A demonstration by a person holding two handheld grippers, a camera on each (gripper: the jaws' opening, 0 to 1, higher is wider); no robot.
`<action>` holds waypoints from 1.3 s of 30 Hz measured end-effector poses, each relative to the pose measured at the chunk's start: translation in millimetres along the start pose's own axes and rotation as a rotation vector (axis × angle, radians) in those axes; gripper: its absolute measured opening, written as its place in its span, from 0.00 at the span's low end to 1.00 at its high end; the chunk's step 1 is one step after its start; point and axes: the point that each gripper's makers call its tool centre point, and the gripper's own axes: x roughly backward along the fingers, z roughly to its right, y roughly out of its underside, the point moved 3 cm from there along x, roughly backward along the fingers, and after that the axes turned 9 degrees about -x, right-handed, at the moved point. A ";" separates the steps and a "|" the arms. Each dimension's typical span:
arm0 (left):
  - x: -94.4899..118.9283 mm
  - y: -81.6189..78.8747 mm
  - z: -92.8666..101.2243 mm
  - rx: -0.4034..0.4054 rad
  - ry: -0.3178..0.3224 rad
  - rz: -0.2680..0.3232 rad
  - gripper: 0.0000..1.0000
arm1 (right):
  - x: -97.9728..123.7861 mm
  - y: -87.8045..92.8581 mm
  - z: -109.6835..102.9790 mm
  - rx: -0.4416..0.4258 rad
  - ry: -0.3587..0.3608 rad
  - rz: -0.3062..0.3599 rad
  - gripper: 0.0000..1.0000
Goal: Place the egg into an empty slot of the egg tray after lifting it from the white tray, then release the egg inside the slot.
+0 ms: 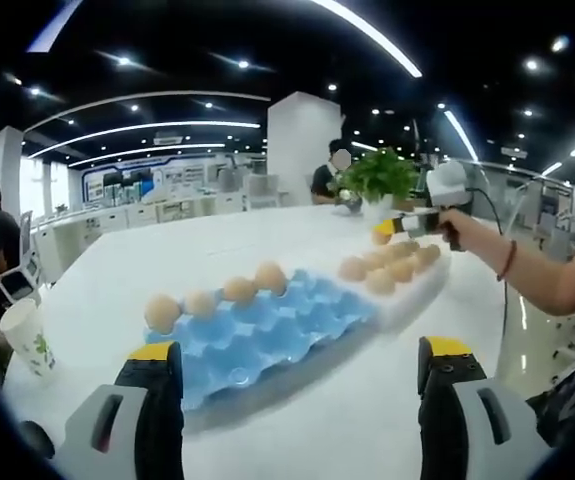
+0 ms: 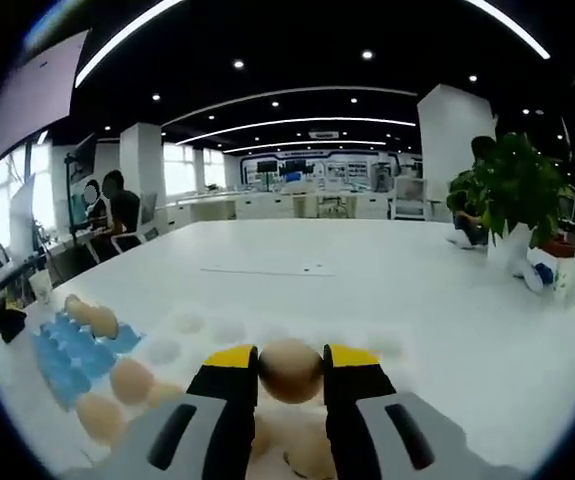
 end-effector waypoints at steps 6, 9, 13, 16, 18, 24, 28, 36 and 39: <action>0.9 0.8 -0.1 0.002 0.001 0.000 1.00 | -9.2 2.1 -13.6 -0.001 -0.053 -0.017 0.26; 1.7 1.1 -2.1 0.010 -0.005 0.004 1.00 | -12.5 2.4 -21.6 -0.001 -0.068 -0.019 0.26; 2.1 2.4 -3.6 0.012 -0.010 0.000 1.00 | -16.9 3.3 -32.2 -0.001 -0.090 -0.026 0.26; 2.2 3.4 -3.3 0.012 -0.006 -0.002 1.00 | -20.3 5.1 -39.2 0.000 -0.104 -0.032 0.26; 2.4 4.2 -3.6 0.010 -0.007 -0.005 0.99 | -22.6 5.8 -43.3 -0.001 -0.112 -0.036 0.26; 4.2 5.0 -7.2 0.018 -0.021 -0.001 0.99 | -29.6 4.7 -59.8 -0.017 -0.141 -0.035 0.26; 5.1 5.9 -8.7 0.020 -0.024 -0.001 0.99 | -35.7 6.2 -73.2 -0.009 -0.164 -0.042 0.26; 7.6 9.0 -11.6 0.018 -0.026 -0.005 0.99 | -43.2 7.7 -96.2 -0.002 -0.205 -0.052 0.26; 8.5 10.1 -12.6 0.019 -0.028 -0.007 0.99 | -45.0 8.1 -102.7 -0.001 -0.220 -0.055 0.26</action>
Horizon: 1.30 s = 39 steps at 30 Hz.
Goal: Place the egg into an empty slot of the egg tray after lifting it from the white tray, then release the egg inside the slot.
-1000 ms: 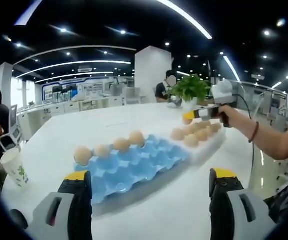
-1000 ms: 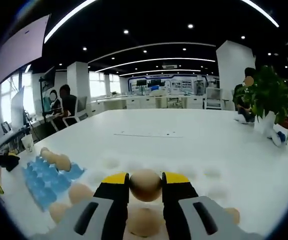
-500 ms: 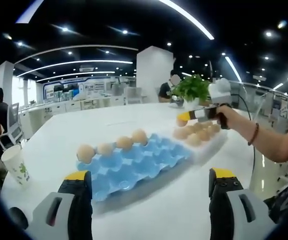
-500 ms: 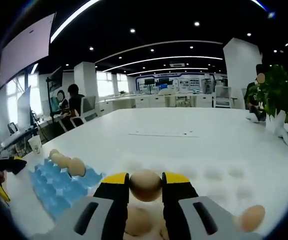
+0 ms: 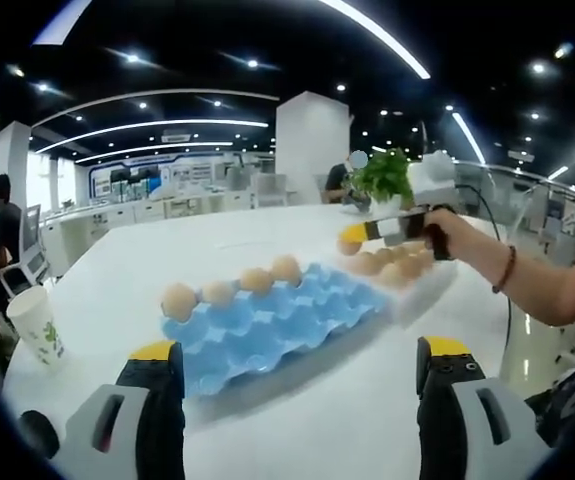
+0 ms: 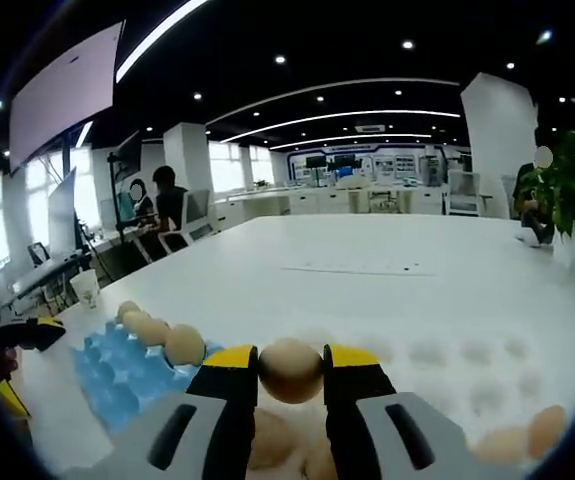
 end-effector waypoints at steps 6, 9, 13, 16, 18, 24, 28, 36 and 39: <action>1.5 0.1 -0.4 0.001 0.006 0.010 0.99 | -8.3 1.6 -12.7 0.007 -0.037 -0.007 0.26; 2.1 -1.1 -0.8 0.002 0.006 0.018 0.99 | -11.8 4.0 -18.1 0.005 -0.055 -0.014 0.26; 2.2 -0.4 -1.8 -0.008 0.005 0.011 0.99 | -16.3 7.0 -25.9 0.006 -0.071 -0.021 0.26; 1.2 0.7 -2.4 -0.005 0.006 0.008 0.99 | -18.6 6.1 -28.2 0.012 -0.080 -0.026 0.26; 0.2 0.0 -0.9 -0.001 0.011 0.016 0.99 | -20.2 7.1 -31.5 0.023 -0.090 -0.028 0.26; -2.2 1.6 0.9 -0.002 0.019 0.010 0.99 | -25.2 9.5 -42.4 0.096 -0.113 -0.042 0.26; -2.3 2.3 2.3 0.004 0.017 0.009 0.99 | -29.9 15.4 -53.2 0.151 -0.142 -0.063 0.26; -0.6 1.7 1.4 -0.004 0.011 0.003 0.99 | -36.0 26.5 -59.9 0.212 -0.144 -0.112 0.26; 0.2 1.8 2.3 -0.001 0.013 0.005 0.99 | -36.1 30.4 -62.1 0.230 -0.143 -0.129 0.26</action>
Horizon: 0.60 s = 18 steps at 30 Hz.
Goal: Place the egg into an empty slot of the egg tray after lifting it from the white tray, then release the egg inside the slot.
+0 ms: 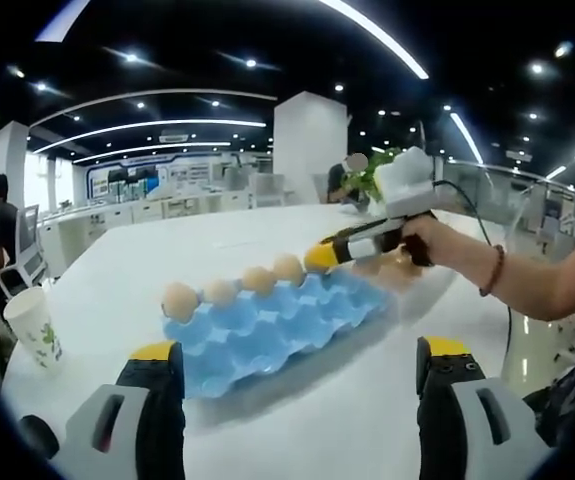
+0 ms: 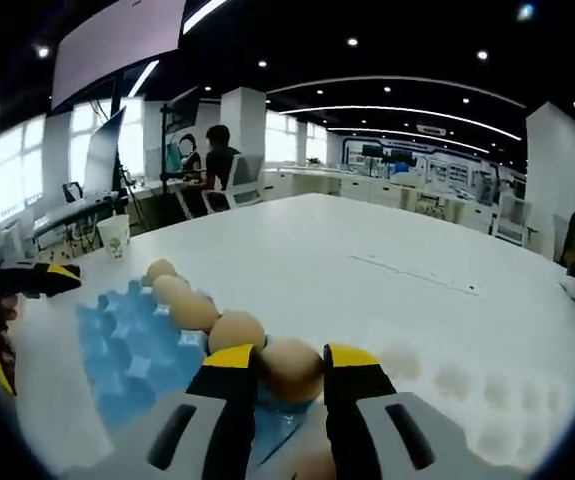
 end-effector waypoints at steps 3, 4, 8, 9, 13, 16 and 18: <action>0.1 1.4 0.0 0.002 -0.001 -0.003 0.99 | -1.9 2.5 -0.8 0.040 0.002 -0.034 0.27; 0.1 1.4 0.1 0.003 -0.002 -0.003 0.98 | -2.7 3.9 -1.5 0.057 0.002 -0.051 0.27; 0.9 0.2 1.1 0.003 0.002 0.003 0.98 | -4.1 5.2 0.3 0.010 0.018 -0.105 0.27; 1.3 0.2 1.2 0.002 0.002 0.003 0.98 | -4.1 5.1 0.7 0.006 0.017 -0.109 0.27; 3.8 1.5 -1.4 0.002 -0.003 0.002 0.98 | -4.4 5.9 3.2 -0.057 0.009 -0.156 0.27; 4.8 1.3 -2.2 0.006 -0.001 0.009 0.98 | -4.6 6.6 4.3 -0.093 0.009 -0.188 0.27; 5.6 0.8 -2.2 0.006 0.002 0.013 0.98 | -4.7 7.2 4.9 -0.115 0.006 -0.204 0.27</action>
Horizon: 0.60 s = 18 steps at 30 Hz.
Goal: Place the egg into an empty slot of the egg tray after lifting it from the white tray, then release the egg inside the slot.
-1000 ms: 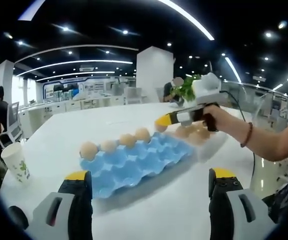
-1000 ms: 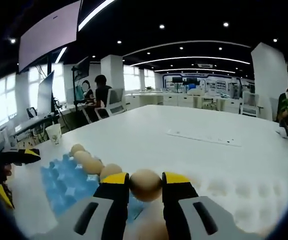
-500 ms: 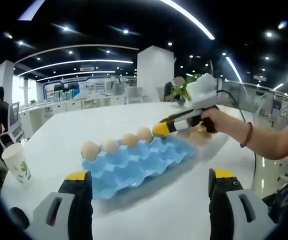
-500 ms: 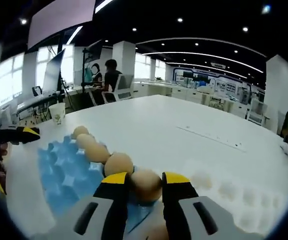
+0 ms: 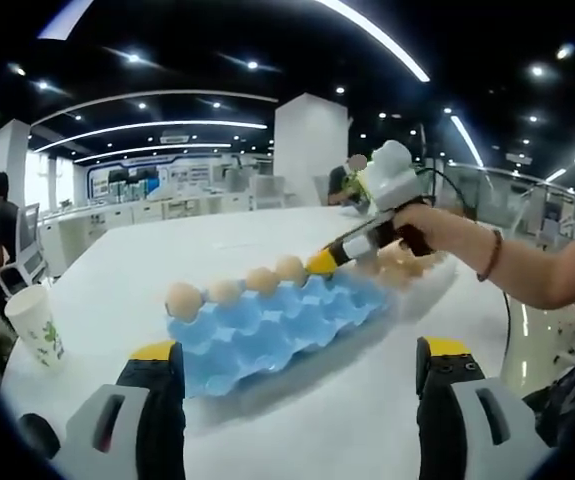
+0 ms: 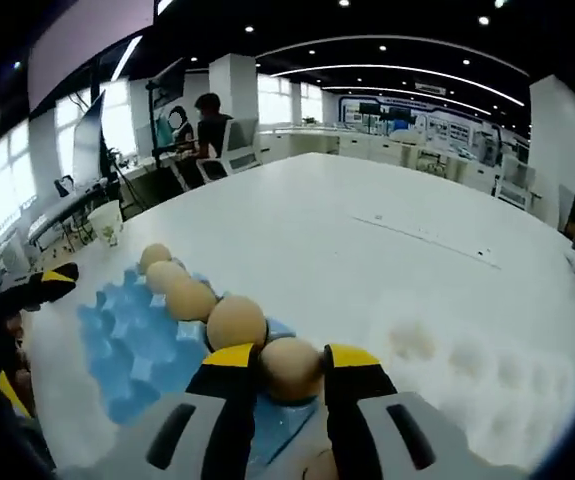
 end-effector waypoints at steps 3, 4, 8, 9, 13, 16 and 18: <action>1.4 -0.6 -1.3 0.000 -0.004 0.006 0.98 | 0.4 0.4 -0.3 -0.015 -0.013 -0.019 0.26; 1.5 -0.7 -1.9 0.002 -0.005 0.007 0.98 | 1.4 0.7 0.2 -0.014 -0.012 -0.025 0.26; 1.8 -2.6 -1.4 -0.003 0.000 0.017 0.98 | 1.6 -0.5 1.4 -0.014 -0.010 -0.020 0.26; 1.4 -3.0 -1.1 -0.003 0.002 0.020 0.98 | 2.6 -0.3 0.7 0.001 -0.006 -0.015 0.26; 0.9 -2.1 -0.9 -0.003 0.005 0.013 0.99 | 6.0 0.7 0.7 0.036 0.011 0.004 0.28; -0.7 -5.3 4.6 0.007 0.032 0.029 0.99 | 8.0 -2.9 2.0 0.027 0.017 0.041 0.36; -1.2 -5.8 5.7 0.017 0.035 0.028 1.00 | 10.3 -4.4 2.8 0.024 0.024 0.061 0.40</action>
